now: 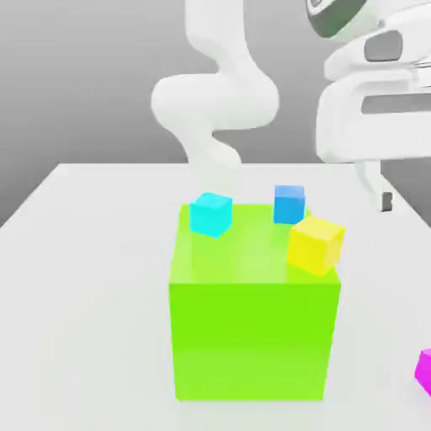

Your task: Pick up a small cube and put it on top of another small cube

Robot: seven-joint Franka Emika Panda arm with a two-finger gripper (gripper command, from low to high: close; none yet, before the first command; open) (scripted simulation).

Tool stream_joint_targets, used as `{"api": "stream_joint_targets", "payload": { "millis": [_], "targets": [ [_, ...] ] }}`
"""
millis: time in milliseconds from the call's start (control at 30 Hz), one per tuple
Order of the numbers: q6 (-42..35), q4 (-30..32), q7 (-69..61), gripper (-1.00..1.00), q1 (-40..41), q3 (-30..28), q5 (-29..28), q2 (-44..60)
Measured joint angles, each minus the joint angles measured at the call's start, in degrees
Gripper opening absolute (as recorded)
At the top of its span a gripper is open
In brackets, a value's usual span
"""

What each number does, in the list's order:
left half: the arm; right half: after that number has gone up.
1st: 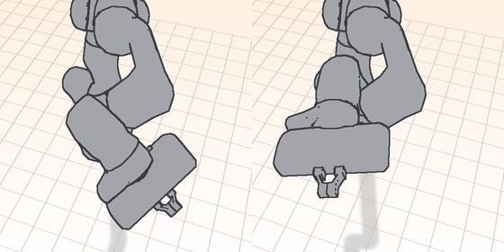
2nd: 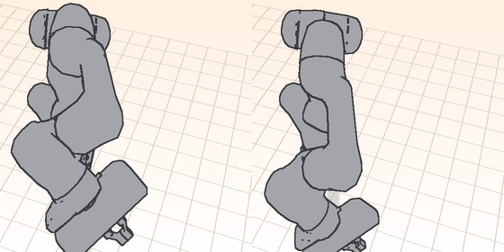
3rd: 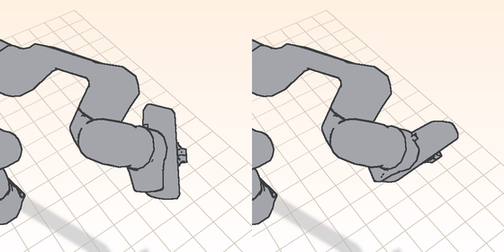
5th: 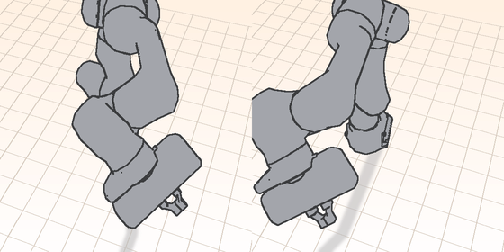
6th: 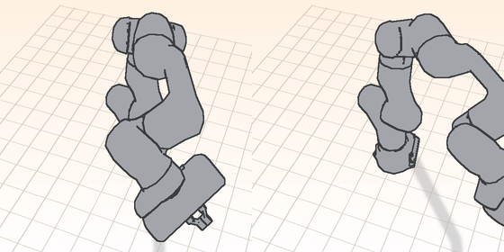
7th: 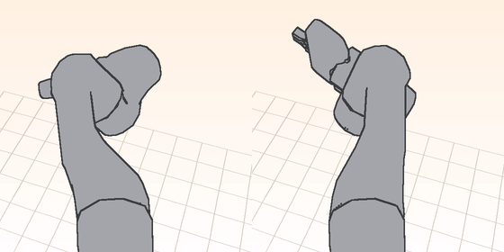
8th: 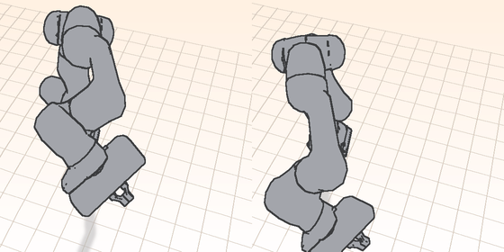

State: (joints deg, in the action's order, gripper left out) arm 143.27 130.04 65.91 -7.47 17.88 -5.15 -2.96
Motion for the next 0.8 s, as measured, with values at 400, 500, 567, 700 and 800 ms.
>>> {"api": "stream_joint_targets", "payload": {
  "millis": [400,500,567,700,800],
  "targets": [
    [6.8,-1.5,15.6,0.00,-12.0,0.6,-9.4,25.8],
    [11.2,-2.7,18.0,0.00,-14.7,-2.2,-12.3,32.0],
    [12.3,-3.1,18.5,-1.00,-15.3,-3.0,-13.0,33.4],
    [12.4,-3.1,18.5,-1.00,-15.3,-3.0,-13.0,33.5],
    [11.4,-2.8,18.1,-1.00,-14.8,-2.3,-12.4,32.2]
  ]
}}
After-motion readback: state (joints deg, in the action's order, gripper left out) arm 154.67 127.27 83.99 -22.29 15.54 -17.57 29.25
